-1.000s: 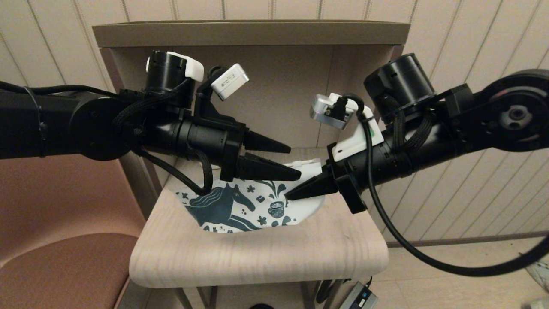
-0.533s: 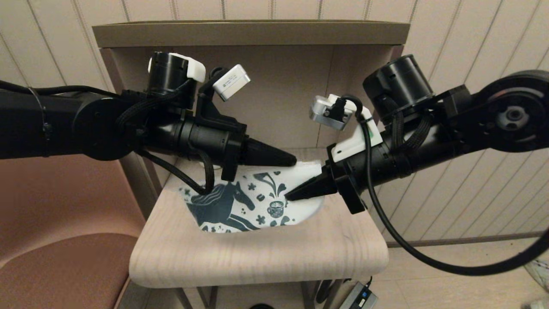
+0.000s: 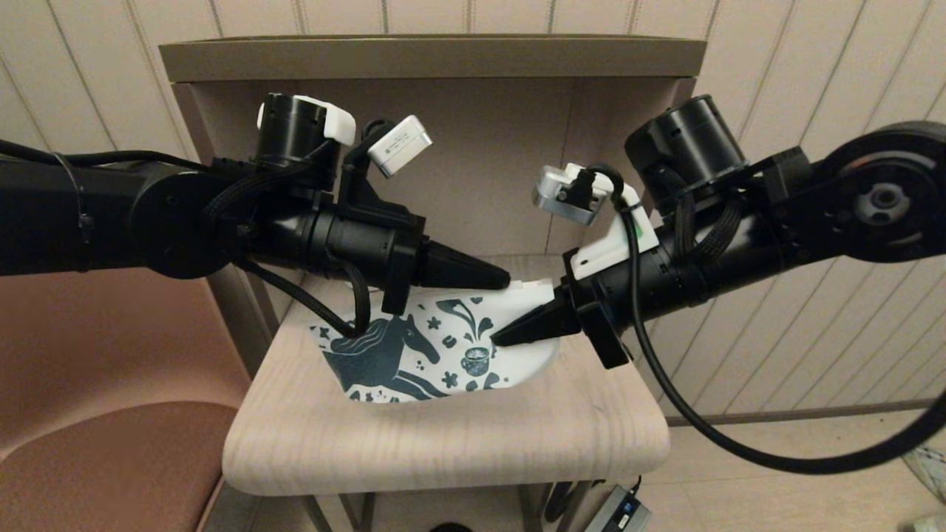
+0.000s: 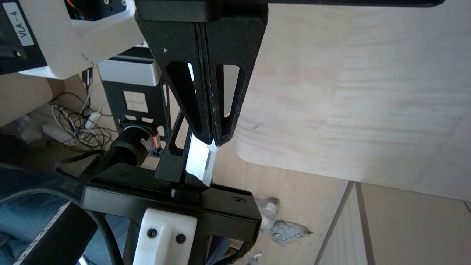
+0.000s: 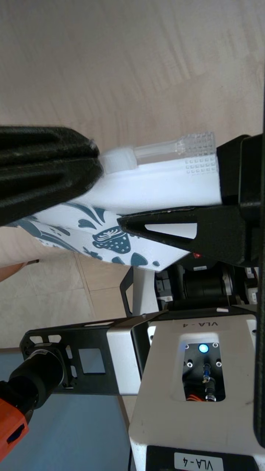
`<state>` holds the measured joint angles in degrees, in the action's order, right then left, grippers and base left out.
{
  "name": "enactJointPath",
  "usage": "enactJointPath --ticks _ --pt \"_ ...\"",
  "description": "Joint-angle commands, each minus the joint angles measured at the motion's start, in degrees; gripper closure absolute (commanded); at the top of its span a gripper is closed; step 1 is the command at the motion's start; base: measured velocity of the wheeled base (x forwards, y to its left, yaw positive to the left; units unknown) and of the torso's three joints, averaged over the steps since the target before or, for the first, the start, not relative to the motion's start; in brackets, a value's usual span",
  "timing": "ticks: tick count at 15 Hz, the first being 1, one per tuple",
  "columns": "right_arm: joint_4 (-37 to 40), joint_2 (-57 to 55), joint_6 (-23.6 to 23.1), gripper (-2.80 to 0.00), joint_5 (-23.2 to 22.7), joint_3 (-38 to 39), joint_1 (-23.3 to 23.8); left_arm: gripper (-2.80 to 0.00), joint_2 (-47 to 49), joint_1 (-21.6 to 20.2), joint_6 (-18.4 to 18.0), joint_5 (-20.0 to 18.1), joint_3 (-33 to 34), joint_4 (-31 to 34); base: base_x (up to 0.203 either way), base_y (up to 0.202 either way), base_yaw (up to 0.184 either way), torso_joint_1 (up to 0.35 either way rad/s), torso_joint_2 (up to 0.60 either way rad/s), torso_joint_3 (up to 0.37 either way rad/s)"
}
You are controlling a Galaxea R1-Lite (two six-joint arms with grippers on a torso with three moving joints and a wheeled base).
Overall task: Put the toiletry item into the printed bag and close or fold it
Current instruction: Close the strorage bag and place it on the desk
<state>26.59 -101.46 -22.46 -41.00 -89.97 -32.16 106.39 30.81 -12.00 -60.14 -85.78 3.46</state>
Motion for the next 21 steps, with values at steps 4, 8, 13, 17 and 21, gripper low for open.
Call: enactJointPath --ticks 4,8,13,17,21 --pt "0.13 0.56 -0.13 0.00 0.05 0.32 -0.89 0.00 -0.28 -0.04 0.31 -0.63 0.16 0.40 0.000 0.000 0.000 0.000 0.00 0.000" --pt "0.04 0.74 -0.13 0.00 0.14 0.32 -1.07 0.00 -0.39 -0.04 0.31 -2.79 0.44 0.67 0.000 0.000 0.000 0.000 0.00 0.000" --pt "-1.36 0.83 -0.04 0.00 0.22 1.37 -1.15 0.00 -0.16 -0.09 0.31 -2.79 0.04 0.44 0.000 0.000 0.000 0.000 0.00 0.000" --pt "-1.28 0.83 -0.04 0.00 0.18 1.37 -1.24 0.00 -0.20 -0.13 2.96 -2.47 -1.06 0.41 0.000 0.000 0.000 0.000 0.00 0.000" --pt "-1.36 0.83 -0.04 0.00 0.14 1.37 -1.22 -2.80 -0.13 -0.22 2.61 -2.35 -0.90 0.13 0.000 0.000 0.000 0.000 0.00 0.000"
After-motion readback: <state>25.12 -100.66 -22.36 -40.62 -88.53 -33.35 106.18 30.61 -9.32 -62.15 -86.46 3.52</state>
